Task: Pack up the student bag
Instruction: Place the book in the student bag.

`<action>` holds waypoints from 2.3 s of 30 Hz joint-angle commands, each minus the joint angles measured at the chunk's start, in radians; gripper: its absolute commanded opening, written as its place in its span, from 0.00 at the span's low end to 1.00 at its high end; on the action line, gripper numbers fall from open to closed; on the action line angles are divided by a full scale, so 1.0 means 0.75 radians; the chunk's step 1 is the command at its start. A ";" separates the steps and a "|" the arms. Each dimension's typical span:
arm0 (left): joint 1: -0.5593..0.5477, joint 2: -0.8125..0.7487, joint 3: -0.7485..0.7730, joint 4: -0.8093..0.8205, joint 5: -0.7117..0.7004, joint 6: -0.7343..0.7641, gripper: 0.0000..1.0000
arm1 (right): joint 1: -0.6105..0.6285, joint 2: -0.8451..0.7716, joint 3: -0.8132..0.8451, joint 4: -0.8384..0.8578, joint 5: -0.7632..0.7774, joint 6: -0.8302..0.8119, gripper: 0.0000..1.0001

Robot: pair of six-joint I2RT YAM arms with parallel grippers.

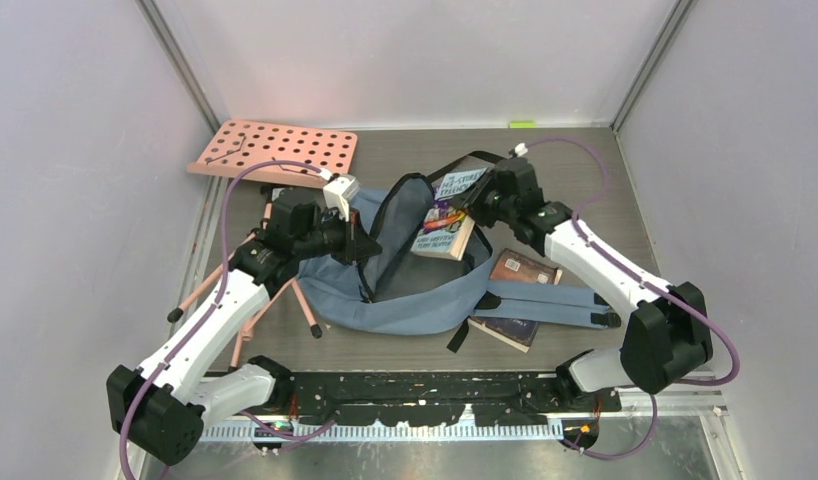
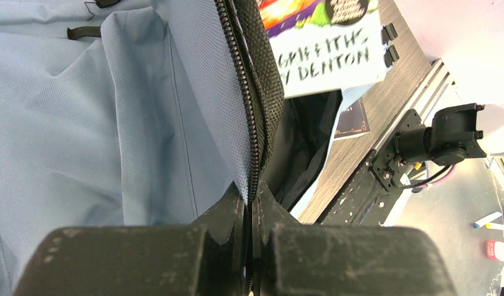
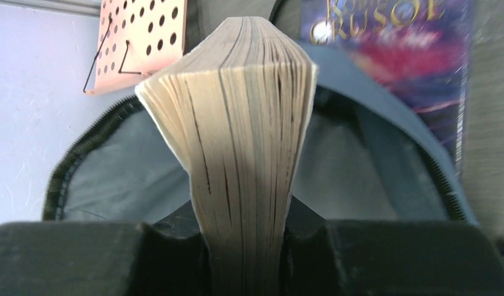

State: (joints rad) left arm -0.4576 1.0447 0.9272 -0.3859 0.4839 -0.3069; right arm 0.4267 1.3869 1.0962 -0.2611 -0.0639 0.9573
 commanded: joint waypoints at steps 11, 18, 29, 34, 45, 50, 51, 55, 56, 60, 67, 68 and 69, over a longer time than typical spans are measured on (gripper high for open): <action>0.009 -0.047 0.006 0.124 0.066 0.000 0.00 | 0.374 -0.029 -0.223 0.299 0.442 0.412 0.01; 0.009 -0.064 -0.011 0.178 0.125 -0.005 0.00 | 0.428 0.033 -0.304 0.484 0.483 0.556 0.01; 0.009 -0.068 -0.025 0.230 0.185 -0.019 0.00 | 0.431 0.215 -0.430 1.067 0.472 0.617 0.01; 0.009 -0.055 -0.021 0.232 0.189 -0.020 0.00 | 0.433 0.384 -0.452 1.343 0.431 0.658 0.01; 0.009 -0.047 -0.021 0.226 0.183 -0.018 0.00 | 0.456 0.523 -0.257 0.814 0.537 0.415 0.33; 0.009 -0.049 -0.020 0.223 0.177 -0.014 0.00 | 0.456 0.483 -0.200 0.601 0.587 0.312 0.55; 0.009 -0.048 -0.020 0.222 0.177 -0.014 0.00 | 0.456 0.478 -0.191 0.530 0.593 0.284 0.60; 0.009 -0.051 -0.019 0.223 0.177 -0.014 0.00 | 0.456 0.427 -0.211 0.415 0.689 0.260 0.67; 0.009 -0.050 -0.020 0.222 0.177 -0.014 0.00 | 0.456 0.403 -0.237 0.413 0.699 0.260 0.67; 0.009 -0.050 -0.019 0.222 0.177 -0.014 0.00 | 0.456 0.352 -0.301 0.443 0.711 0.233 0.61; 0.009 -0.050 -0.017 0.225 0.183 -0.014 0.00 | 0.456 0.427 -0.295 0.573 0.500 0.080 0.39; 0.009 -0.048 -0.017 0.225 0.184 -0.014 0.00 | 0.455 0.465 -0.268 0.603 0.471 0.044 0.36; 0.009 -0.047 -0.016 0.224 0.187 -0.015 0.00 | 0.455 0.484 -0.255 0.615 0.412 0.023 0.35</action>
State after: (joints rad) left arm -0.4557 1.0233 0.8986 -0.3027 0.5884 -0.3111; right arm 0.7635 1.6947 0.8703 0.1345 0.3588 1.0771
